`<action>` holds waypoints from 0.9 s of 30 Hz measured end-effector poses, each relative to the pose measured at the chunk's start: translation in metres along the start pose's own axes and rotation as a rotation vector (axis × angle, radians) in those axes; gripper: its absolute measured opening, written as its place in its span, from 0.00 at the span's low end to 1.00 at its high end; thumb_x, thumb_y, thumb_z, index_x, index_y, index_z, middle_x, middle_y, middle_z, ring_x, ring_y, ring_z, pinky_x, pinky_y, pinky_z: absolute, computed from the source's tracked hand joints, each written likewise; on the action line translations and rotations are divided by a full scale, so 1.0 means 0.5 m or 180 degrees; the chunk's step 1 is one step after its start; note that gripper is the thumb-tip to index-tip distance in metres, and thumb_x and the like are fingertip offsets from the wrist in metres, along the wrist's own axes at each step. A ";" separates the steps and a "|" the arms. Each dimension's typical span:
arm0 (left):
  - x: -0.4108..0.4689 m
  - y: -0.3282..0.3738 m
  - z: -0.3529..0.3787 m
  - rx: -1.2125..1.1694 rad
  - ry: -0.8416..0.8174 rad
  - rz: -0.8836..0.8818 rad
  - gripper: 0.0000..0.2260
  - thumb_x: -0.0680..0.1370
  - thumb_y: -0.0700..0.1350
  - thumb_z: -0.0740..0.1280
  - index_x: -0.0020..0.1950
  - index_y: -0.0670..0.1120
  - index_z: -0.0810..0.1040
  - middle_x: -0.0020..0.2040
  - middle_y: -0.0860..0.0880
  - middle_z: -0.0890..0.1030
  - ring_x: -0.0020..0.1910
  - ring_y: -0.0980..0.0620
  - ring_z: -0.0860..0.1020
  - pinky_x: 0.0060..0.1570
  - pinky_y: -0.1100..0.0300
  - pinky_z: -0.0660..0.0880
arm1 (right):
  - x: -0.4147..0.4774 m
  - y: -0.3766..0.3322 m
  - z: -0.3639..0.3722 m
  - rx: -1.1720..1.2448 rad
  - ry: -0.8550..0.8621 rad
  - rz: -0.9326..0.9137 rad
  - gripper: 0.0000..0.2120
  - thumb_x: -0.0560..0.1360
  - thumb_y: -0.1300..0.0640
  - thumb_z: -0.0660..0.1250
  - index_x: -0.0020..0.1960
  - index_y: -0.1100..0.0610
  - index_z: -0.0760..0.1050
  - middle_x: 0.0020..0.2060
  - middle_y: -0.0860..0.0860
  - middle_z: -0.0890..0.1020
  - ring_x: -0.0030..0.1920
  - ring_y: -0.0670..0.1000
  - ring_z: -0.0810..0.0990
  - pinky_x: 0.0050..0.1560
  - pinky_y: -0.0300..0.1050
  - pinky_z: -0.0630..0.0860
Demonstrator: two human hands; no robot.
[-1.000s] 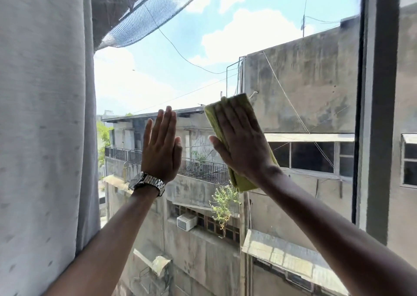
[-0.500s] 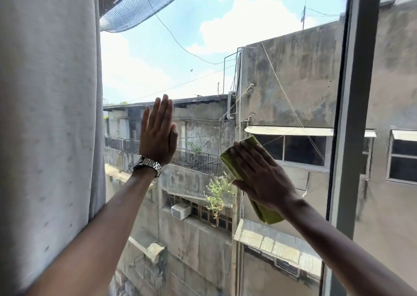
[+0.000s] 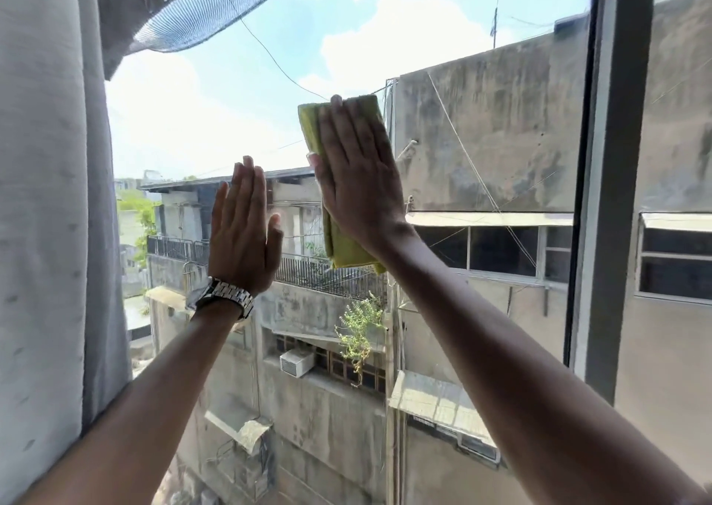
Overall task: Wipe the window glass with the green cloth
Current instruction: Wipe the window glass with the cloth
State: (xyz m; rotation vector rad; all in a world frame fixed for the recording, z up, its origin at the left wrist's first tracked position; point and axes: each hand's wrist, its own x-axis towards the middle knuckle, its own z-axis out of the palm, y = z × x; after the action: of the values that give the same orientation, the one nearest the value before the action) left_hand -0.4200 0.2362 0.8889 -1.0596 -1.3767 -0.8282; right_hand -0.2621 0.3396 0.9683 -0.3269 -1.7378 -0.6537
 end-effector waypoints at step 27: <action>0.002 -0.002 0.014 -0.0057 0.0167 -0.0025 0.28 0.82 0.49 0.48 0.81 0.40 0.52 0.83 0.41 0.54 0.83 0.47 0.52 0.83 0.47 0.50 | -0.079 0.052 0.001 -0.0093 0.0311 0.0561 0.29 0.85 0.46 0.53 0.81 0.60 0.56 0.81 0.59 0.59 0.82 0.57 0.53 0.82 0.58 0.52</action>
State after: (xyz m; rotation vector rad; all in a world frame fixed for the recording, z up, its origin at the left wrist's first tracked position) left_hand -0.4233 0.2426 0.8890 -1.0398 -1.3324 -0.8697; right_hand -0.2379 0.3655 0.9373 -0.4557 -1.5872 -0.5585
